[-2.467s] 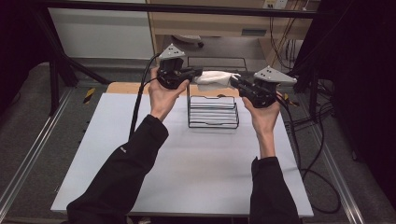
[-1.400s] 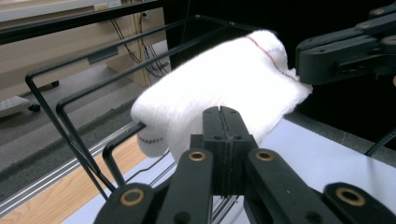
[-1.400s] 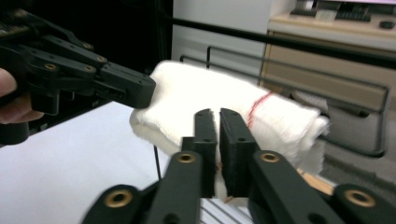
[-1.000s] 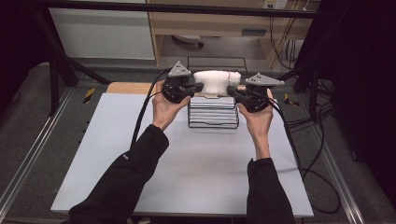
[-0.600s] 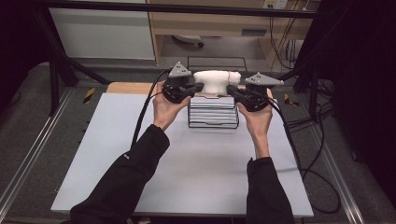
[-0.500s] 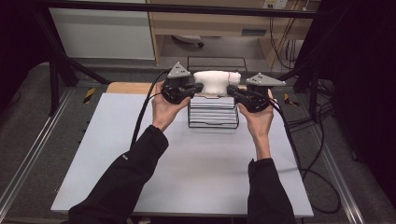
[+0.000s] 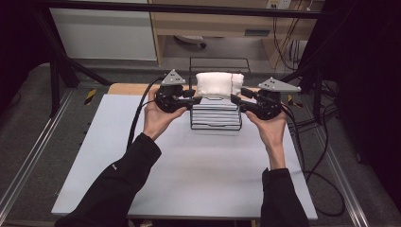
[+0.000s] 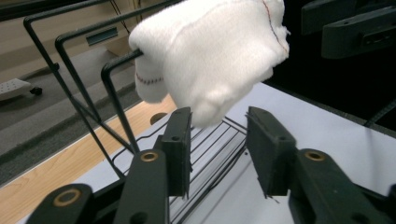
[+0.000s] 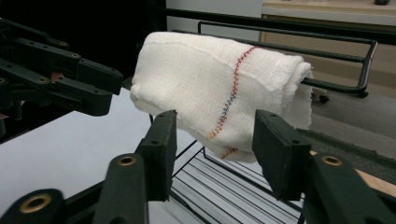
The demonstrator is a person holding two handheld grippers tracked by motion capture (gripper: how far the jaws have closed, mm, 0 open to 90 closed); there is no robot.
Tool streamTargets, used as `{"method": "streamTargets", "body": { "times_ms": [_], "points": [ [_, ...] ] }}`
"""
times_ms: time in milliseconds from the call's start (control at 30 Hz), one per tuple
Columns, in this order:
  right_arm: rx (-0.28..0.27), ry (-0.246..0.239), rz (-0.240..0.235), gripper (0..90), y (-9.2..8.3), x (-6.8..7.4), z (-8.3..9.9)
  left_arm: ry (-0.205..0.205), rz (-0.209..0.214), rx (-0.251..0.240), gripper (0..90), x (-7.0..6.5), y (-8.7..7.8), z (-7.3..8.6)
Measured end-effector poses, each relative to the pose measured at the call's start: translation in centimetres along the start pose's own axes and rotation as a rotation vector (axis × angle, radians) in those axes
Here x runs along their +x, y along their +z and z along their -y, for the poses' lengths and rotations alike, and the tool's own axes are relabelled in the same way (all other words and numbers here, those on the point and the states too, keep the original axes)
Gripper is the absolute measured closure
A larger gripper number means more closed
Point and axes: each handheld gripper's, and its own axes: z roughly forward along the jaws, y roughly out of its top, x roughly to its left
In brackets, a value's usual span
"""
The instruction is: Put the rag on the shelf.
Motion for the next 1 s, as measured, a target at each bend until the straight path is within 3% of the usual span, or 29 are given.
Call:
{"method": "streamTargets", "body": {
  "times_ms": [167,400,667,1000],
  "points": [
    [0.029,-0.006,-0.007,30.0,-0.5,0.5,0.7,-0.007,0.006,0.028,46.1,0.0,-1.1,1.4],
    [0.045,0.003,-0.017,15.3,-1.2,0.9,2.4,-0.009,0.008,0.09,32.1,0.0,-2.8,4.7],
    [0.098,0.041,-0.037,7.3,-1.1,1.0,4.9,-0.047,-0.007,0.125,20.9,0.4,-4.9,9.0],
    [0.134,0.056,-0.044,3.4,-1.6,1.2,8.4,-0.108,-0.083,0.133,8.6,1.2,-8.0,14.2]
  ]
}}
